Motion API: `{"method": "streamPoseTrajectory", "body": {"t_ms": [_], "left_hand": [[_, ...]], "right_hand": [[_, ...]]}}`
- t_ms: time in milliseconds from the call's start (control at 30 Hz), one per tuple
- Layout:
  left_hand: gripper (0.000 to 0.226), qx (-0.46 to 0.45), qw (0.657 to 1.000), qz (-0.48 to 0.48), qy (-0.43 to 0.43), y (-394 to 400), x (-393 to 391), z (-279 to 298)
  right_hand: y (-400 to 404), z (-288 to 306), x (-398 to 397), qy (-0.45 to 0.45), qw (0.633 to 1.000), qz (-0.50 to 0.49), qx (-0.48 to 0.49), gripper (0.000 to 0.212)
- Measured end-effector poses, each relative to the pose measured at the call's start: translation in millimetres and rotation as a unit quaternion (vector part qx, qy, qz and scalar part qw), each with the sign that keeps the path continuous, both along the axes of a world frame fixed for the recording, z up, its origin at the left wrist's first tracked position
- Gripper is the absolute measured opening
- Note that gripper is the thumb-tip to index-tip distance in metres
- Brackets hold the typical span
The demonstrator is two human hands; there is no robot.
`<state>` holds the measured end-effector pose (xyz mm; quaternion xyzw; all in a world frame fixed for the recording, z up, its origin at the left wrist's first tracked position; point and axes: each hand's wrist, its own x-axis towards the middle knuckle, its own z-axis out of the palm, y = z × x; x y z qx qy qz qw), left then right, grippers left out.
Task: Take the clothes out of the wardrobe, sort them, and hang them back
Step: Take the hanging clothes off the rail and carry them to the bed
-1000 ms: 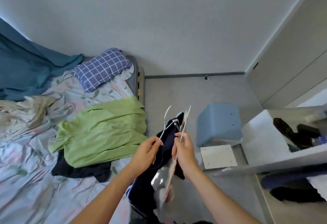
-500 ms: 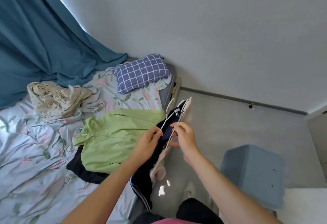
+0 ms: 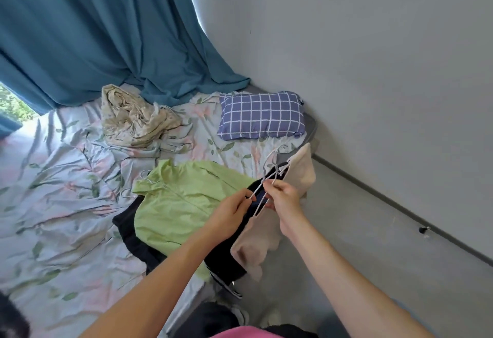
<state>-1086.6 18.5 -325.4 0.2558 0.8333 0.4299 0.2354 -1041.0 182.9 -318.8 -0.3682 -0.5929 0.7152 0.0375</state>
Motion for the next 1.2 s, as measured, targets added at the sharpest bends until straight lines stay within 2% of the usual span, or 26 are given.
{"method": "streamPoseTrajectory", "body": {"t_ms": [333, 433, 600, 767, 933, 1200], "left_hand": [[0.014, -0.020, 0.996, 0.083, -0.034, -61.8, -80.1, -33.4], [0.013, -0.071, 0.993, 0.093, -0.027, -79.8, -106.7, -46.2], [0.034, -0.176, 0.980, 0.092, -0.003, -106.0, -151.3, -73.5], [0.044, -0.249, 0.956, 0.156, 0.000, -121.9, -186.4, -107.2], [0.048, -0.312, 0.933, 0.180, -0.012, -126.1, -213.4, -147.6], [0.055, -0.372, 0.902, 0.214, -0.054, -140.4, -237.5, -222.5]], "right_hand": [[-55.8, -30.1, -108.3, -0.058, 0.993, 0.079, -0.072, 0.011], [-75.2, -46.4, -142.2, -0.082, 0.989, 0.088, -0.087, 0.012], [-101.0, -77.9, -203.3, -0.127, 0.979, 0.088, -0.131, 0.011], [-124.0, -114.3, -261.3, -0.174, 0.962, 0.128, -0.165, 0.012], [-132.8, -160.3, -309.3, -0.241, 0.936, 0.169, -0.190, 0.011], [-166.2, -247.5, -353.5, -0.273, 0.916, 0.237, -0.175, 0.007]]}}
